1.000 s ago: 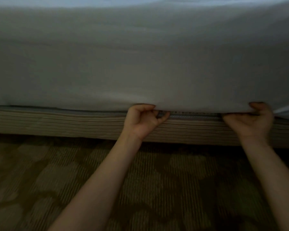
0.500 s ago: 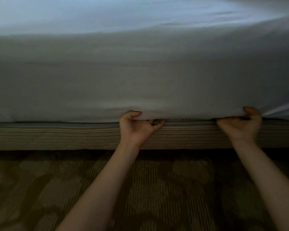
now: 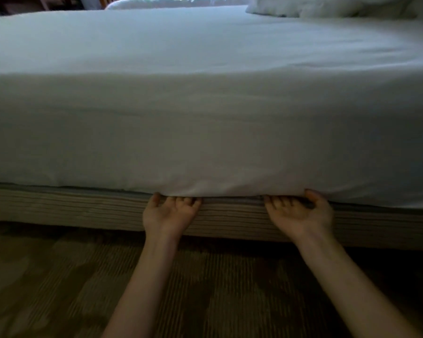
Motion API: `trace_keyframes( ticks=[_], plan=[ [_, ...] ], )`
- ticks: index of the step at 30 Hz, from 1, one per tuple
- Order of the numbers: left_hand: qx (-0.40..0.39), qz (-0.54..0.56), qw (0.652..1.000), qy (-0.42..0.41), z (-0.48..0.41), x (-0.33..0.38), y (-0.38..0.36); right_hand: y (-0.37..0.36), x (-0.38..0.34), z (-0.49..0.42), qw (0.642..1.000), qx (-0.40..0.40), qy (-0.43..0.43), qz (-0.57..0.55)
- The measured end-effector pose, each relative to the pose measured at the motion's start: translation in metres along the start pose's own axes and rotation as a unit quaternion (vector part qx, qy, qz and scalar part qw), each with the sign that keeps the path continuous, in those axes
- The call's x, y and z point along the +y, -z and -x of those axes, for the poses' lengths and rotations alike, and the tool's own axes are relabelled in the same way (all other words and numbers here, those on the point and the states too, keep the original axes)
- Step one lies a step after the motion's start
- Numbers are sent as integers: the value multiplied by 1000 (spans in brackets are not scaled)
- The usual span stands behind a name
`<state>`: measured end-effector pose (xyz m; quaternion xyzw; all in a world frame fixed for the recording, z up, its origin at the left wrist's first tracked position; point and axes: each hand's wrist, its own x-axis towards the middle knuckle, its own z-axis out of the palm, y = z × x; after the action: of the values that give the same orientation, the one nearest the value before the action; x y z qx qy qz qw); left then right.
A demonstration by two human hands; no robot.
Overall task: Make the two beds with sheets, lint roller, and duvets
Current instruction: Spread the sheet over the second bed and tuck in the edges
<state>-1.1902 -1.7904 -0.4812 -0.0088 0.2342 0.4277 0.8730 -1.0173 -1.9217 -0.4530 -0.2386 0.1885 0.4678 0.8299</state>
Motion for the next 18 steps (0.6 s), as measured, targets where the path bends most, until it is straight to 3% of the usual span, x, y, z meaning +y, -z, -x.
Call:
trace_keyframes(
  ticks=[3, 6, 7, 9, 11, 12, 14, 16, 18],
  plan=[
    [2, -32, 999, 0, -5, 0, -2, 3, 1, -4, 999, -35, -22, 26],
    [41, -121, 991, -25, 7, 4, -5, 0, -12, -2, 986, -2, -44, 163],
    [76, -172, 981, -41, 14, 5, -7, -4, -16, 4, 964, 10, -64, 257],
    [174, -266, 939, -135, 31, 9, -11, -16, -20, 23, 865, -35, -114, 488],
    [278, -330, 843, -321, 50, 16, -28, -36, -20, 45, 741, -131, -64, 656],
    [277, -365, 788, -411, 60, 18, -46, -52, -21, 57, 695, -183, 7, 696],
    [175, -441, 705, -528, 76, 22, -95, -94, -29, 80, 635, -258, 175, 707],
    [44, -520, 635, -570, 77, 24, -153, -150, -43, 93, 594, -285, 323, 680],
    [-51, -624, 525, -577, 58, 27, -209, -207, -53, 86, 512, -277, 435, 687]
  ],
)
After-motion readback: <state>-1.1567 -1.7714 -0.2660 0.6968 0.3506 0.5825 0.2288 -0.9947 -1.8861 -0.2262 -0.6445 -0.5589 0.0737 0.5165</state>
